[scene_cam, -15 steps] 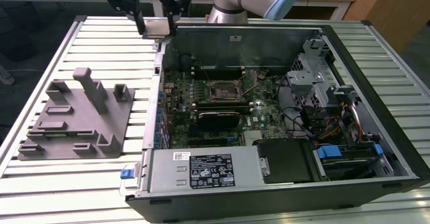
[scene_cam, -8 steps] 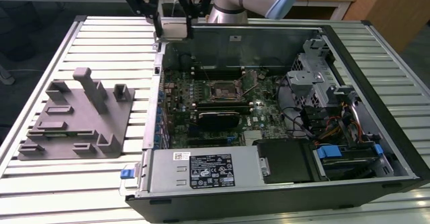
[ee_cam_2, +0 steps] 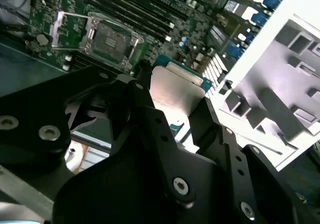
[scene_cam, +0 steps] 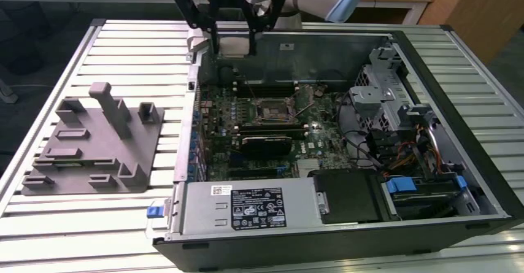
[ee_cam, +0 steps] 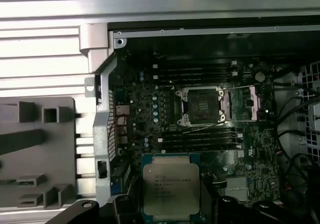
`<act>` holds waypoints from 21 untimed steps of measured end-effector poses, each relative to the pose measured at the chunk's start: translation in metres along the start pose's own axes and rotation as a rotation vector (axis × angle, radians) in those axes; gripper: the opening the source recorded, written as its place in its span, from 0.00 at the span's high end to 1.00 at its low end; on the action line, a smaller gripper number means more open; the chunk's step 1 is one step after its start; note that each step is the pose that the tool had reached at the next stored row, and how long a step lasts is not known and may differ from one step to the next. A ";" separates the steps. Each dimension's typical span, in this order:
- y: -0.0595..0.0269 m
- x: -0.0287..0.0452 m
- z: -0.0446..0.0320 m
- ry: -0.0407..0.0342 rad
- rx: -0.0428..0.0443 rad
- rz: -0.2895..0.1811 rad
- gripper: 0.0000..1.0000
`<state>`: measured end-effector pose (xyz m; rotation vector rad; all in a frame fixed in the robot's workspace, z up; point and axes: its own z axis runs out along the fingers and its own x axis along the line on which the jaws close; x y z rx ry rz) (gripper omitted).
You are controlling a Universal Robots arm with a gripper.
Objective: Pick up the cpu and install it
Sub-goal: 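Pick up the cpu and move it towards the insertion slot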
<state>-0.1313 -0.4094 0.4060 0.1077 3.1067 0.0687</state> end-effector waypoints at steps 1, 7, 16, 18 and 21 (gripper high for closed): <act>0.0002 -0.0032 0.0018 0.0005 0.0001 0.000 0.45; 0.0013 -0.0218 0.0134 0.0032 0.0004 0.000 0.45; 0.0027 -0.0474 0.0292 0.0068 0.0006 0.000 0.45; 0.0029 -0.0529 0.0323 0.0079 0.0007 0.000 0.45; 0.0034 -0.0597 0.0373 0.0094 0.0007 0.000 0.45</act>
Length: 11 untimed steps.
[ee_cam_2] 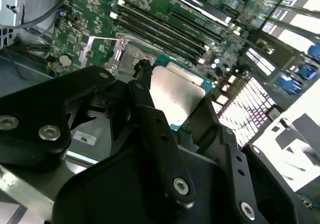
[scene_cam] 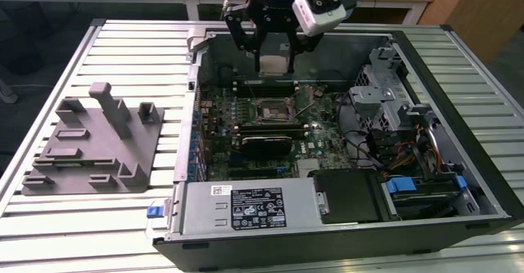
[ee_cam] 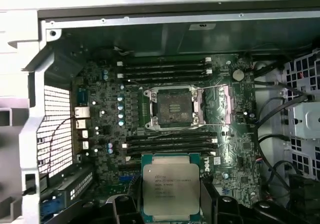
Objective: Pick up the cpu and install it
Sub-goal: 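Pick up the cpu and move it towards the insertion slot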
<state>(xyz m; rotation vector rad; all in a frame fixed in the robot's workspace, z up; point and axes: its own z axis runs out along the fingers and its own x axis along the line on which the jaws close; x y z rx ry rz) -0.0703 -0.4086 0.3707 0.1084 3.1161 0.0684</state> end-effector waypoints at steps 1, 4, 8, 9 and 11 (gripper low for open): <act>0.0002 -0.0019 0.0016 0.0005 0.0001 0.000 0.45; 0.0007 -0.0065 0.0070 0.0017 0.0003 0.000 0.45; 0.0011 -0.0090 0.0143 0.0021 0.0002 0.000 0.45; 0.0012 -0.0092 0.0161 0.0022 0.0002 0.000 0.45; 0.0013 -0.0095 0.0199 0.0022 0.0003 0.000 0.45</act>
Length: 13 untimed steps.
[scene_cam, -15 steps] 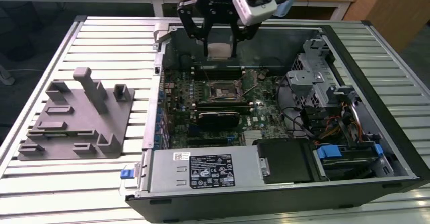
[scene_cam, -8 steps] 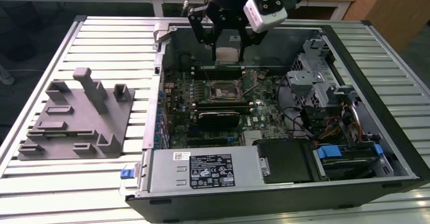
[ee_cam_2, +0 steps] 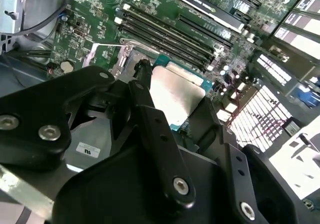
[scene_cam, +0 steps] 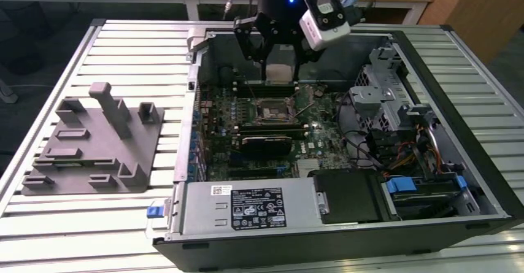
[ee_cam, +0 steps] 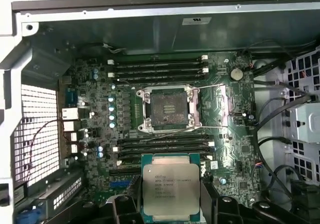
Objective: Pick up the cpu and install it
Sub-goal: 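Pick up the cpu and move it towards the insertion slot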
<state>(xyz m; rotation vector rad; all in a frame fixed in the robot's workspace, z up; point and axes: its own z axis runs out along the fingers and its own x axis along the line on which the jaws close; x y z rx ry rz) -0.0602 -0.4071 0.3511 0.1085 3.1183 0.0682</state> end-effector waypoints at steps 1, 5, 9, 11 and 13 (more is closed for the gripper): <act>0.0001 -0.0001 0.0018 0.0000 0.0001 0.000 0.45; 0.0009 0.0000 0.0090 0.0000 0.0001 0.000 0.45; 0.0014 0.0000 0.0164 0.0001 0.0002 0.000 0.45; 0.0019 -0.0002 0.0201 0.0004 0.0003 0.000 0.45; 0.0030 -0.0003 0.0237 0.0009 0.0005 0.000 0.45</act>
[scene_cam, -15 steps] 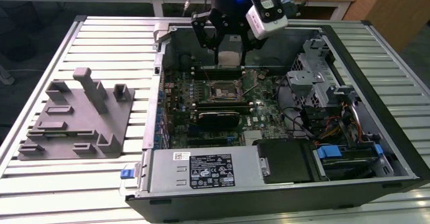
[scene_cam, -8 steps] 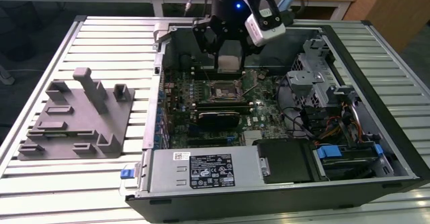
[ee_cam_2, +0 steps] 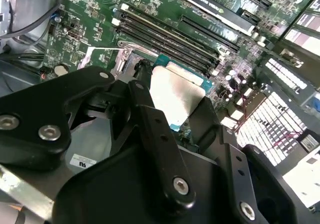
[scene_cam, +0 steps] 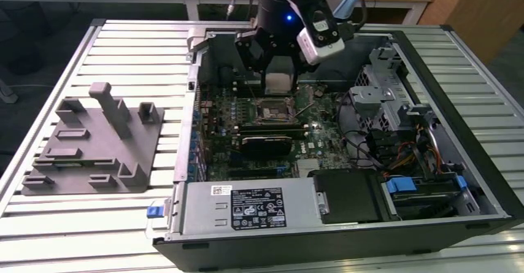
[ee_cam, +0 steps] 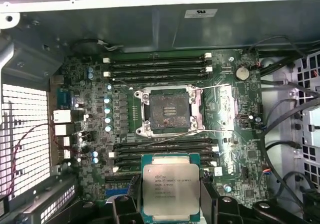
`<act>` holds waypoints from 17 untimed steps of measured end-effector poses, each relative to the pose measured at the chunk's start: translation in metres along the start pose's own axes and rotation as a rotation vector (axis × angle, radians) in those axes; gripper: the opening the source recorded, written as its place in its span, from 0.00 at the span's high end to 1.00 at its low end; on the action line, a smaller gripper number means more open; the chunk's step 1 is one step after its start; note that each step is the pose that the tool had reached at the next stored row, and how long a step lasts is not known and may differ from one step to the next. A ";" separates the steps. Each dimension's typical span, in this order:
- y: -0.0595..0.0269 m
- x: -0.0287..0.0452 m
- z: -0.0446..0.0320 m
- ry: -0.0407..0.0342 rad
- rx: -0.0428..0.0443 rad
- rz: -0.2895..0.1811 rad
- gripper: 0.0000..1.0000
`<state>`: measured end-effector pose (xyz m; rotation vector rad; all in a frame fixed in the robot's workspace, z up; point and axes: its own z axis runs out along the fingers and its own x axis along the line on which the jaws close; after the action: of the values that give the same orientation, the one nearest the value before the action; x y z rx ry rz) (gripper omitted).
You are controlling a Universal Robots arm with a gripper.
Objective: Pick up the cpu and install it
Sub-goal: 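Pick up the cpu and move it towards the insertion slot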
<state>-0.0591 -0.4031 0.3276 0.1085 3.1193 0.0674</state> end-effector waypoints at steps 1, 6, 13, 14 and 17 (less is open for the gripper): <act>0.0006 -0.0002 0.0019 0.0004 0.0001 0.000 0.45; 0.0040 -0.0006 0.0112 0.0026 0.0000 0.000 0.45; 0.0094 -0.0015 0.0241 0.0061 0.0004 0.000 0.45; 0.0099 -0.0017 0.0261 0.0066 0.0004 0.000 0.45; 0.0116 -0.0021 0.0317 0.0083 0.0005 0.000 0.45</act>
<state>-0.0555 -0.3903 0.2965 0.1090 3.1276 0.0672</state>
